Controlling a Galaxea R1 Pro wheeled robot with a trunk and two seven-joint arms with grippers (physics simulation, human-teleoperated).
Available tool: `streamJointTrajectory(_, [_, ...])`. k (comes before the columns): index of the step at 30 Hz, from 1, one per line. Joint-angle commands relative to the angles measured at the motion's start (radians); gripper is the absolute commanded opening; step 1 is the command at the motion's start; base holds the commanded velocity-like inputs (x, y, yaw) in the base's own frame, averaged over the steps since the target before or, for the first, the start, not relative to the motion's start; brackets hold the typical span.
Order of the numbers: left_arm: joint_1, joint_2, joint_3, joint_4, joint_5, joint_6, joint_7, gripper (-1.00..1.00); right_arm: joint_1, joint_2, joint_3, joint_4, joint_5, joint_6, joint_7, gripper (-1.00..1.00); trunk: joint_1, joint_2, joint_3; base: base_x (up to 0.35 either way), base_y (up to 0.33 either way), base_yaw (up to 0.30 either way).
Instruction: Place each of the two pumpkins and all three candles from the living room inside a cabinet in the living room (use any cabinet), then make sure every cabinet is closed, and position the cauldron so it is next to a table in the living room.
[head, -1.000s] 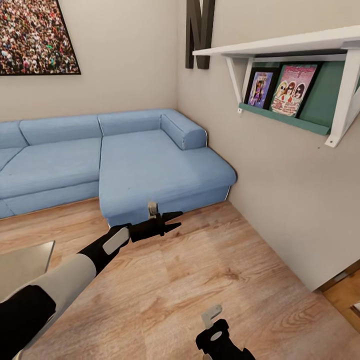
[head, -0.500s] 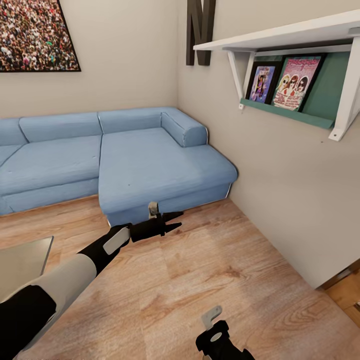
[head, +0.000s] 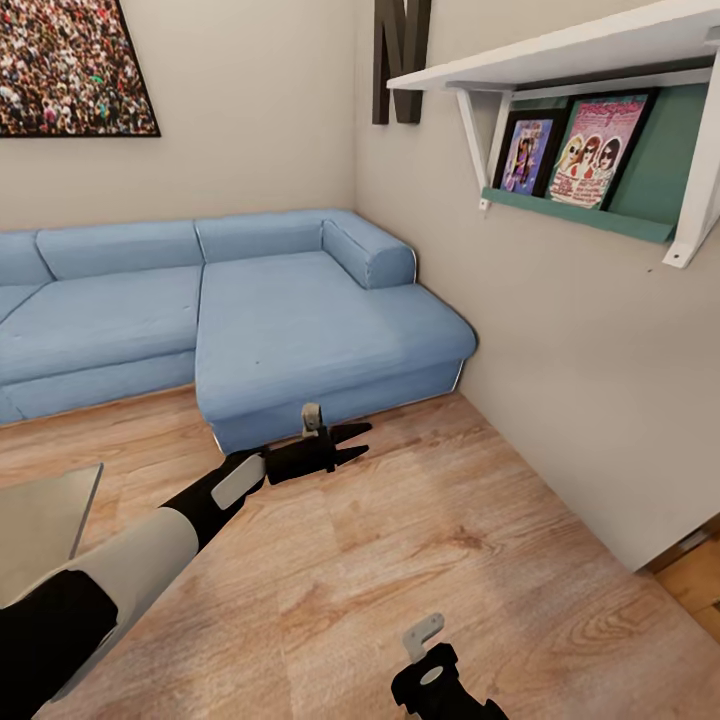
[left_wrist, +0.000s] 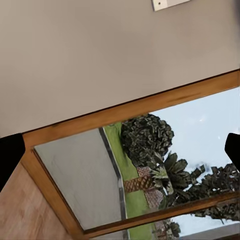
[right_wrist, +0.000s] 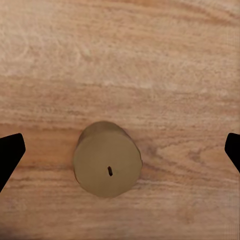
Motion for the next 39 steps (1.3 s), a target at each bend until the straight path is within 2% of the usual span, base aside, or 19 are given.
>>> streamJointTrajectory(1, [0.006, -0.006, 0.006, -0.006, 0.0, -0.003, 0.005, 1.0, -0.003, -0.003, 0.005, 0.006, -0.001, -0.001, 0.003, 1.0, 0.0, 0.0, 0.0, 0.0, 0.0, 0.0])
streamJointTrajectory(5, [0.028, -0.004, 0.006, -0.019, 0.002, -0.003, -0.004, 1.0, -0.003, -0.003, 0.006, 0.006, -0.001, 0.0, 0.003, 1.0, 0.0, 0.0, 0.0, 0.0, 0.0, 0.0])
streamJointTrajectory(9, [0.051, 0.018, 0.006, -0.016, 0.007, -0.025, -0.011, 1.0, -0.007, -0.004, 0.002, 0.006, -0.001, 0.005, 0.004, 1.0, 0.0, 0.0, 0.0, 0.0, 0.0, 0.0])
streamJointTrajectory(13, [0.073, 0.021, 0.006, -0.017, 0.007, -0.048, -0.011, 1.0, -0.008, -0.003, 0.001, 0.005, -0.001, 0.009, 0.004, 1.0, 0.0, 0.0, 0.0, 0.0, 0.0, 0.0])
streamJointTrajectory(22, [0.074, 0.022, 0.006, -0.021, 0.008, -0.099, -0.018, 1.0, -0.008, -0.003, 0.002, 0.005, -0.001, 0.009, 0.016, 1.0, 0.0, 0.0, 0.0, -0.03, 0.002, 0.0])
streamJointTrajectory(30, [0.075, 0.021, 0.006, -0.026, 0.008, -0.099, -0.018, 1.0, -0.015, -0.001, 0.002, -0.009, -0.002, 0.031, 0.015, 1.0, 0.0, 0.0, 0.0, -0.206, 0.04, 0.0])
streamJointTrajectory(34, [0.075, 0.02, 0.006, -0.026, 0.008, -0.099, -0.018, 1.0, -0.071, -0.001, -0.001, -0.002, -0.013, 0.188, 0.021, 1.0, 0.0, 0.0, 0.0, -0.036, 0.007, 0.0])
streamJointTrajectory(39, [0.075, 0.018, 0.006, -0.026, 0.008, -0.1, -0.018, 1.0, -0.114, 0.001, -0.002, 0.004, -0.072, 0.241, 0.038, 1.0, 0.0, 0.0, 0.0, -0.006, 0.001, 0.0])
